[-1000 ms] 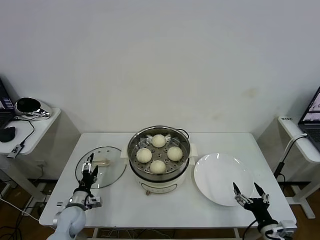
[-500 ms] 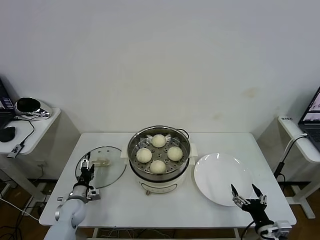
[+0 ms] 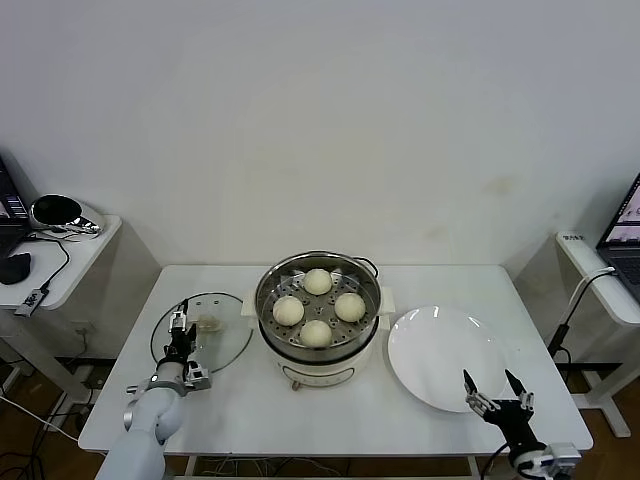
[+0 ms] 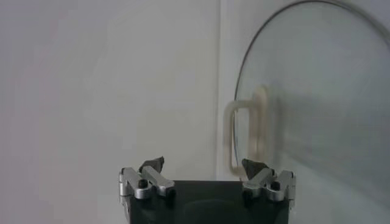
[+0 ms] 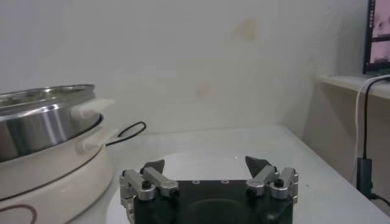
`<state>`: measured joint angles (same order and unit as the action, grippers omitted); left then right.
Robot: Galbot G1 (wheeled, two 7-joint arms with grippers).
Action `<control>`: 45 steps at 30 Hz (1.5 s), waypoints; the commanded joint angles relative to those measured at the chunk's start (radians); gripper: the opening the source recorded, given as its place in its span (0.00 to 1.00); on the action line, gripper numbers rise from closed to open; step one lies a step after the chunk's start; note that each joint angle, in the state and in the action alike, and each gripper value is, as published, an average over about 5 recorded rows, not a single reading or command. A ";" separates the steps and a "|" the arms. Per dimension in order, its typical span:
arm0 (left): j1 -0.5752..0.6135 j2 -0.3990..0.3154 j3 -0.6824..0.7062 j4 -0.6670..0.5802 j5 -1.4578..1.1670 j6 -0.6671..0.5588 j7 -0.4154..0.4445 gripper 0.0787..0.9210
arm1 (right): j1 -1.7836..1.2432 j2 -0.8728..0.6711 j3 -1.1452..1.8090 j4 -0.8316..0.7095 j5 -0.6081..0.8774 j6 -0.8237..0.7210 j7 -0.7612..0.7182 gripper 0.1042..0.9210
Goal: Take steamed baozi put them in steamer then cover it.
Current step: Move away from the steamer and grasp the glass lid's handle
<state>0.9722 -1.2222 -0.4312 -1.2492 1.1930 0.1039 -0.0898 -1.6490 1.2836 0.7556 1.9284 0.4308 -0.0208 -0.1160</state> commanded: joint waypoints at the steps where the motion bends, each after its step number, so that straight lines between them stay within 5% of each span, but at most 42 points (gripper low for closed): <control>1: -0.052 -0.026 0.001 0.064 -0.002 0.019 -0.018 0.88 | 0.000 0.000 0.009 -0.012 -0.010 0.007 0.000 0.88; 33: -0.126 -0.065 -0.004 0.195 -0.025 0.008 -0.114 0.88 | 0.005 0.004 0.000 -0.054 -0.040 0.032 0.001 0.88; 45: -0.115 -0.062 0.000 0.191 -0.026 0.001 -0.109 0.51 | 0.003 0.006 0.004 -0.052 -0.048 0.038 0.001 0.88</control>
<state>0.8586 -1.2859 -0.4316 -1.0669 1.1682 0.1117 -0.1922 -1.6445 1.2887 0.7572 1.8759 0.3864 0.0144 -0.1156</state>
